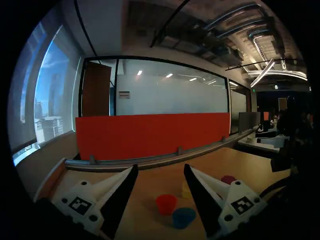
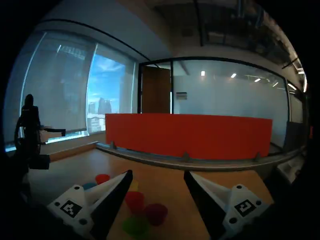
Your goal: Pour water
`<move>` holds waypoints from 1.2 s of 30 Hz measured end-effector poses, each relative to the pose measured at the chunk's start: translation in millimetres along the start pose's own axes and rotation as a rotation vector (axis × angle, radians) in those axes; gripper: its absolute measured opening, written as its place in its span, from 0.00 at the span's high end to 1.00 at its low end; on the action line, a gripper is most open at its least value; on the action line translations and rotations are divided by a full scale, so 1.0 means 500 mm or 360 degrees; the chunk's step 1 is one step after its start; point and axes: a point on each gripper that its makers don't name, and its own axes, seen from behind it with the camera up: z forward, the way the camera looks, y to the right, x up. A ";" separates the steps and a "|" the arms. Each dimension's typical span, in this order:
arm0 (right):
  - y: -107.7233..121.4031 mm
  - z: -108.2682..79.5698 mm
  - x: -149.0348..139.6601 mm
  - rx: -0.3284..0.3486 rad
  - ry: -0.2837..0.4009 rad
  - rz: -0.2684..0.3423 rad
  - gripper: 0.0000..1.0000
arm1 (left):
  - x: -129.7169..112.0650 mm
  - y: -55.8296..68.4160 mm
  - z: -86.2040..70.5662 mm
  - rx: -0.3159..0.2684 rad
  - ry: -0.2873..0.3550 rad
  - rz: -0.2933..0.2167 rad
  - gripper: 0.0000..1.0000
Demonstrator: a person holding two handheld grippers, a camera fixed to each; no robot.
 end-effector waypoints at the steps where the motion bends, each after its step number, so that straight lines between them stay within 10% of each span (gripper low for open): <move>1: -0.009 0.000 0.002 0.0026 -0.0001 -0.0005 0.01 | -0.001 0.006 0.001 -0.0021 -0.0004 0.0002 0.15; 36: -0.075 -0.019 -0.087 0.0370 -0.0327 -0.0118 0.01 | -0.109 0.064 0.008 -0.0406 -0.0281 0.0116 0.16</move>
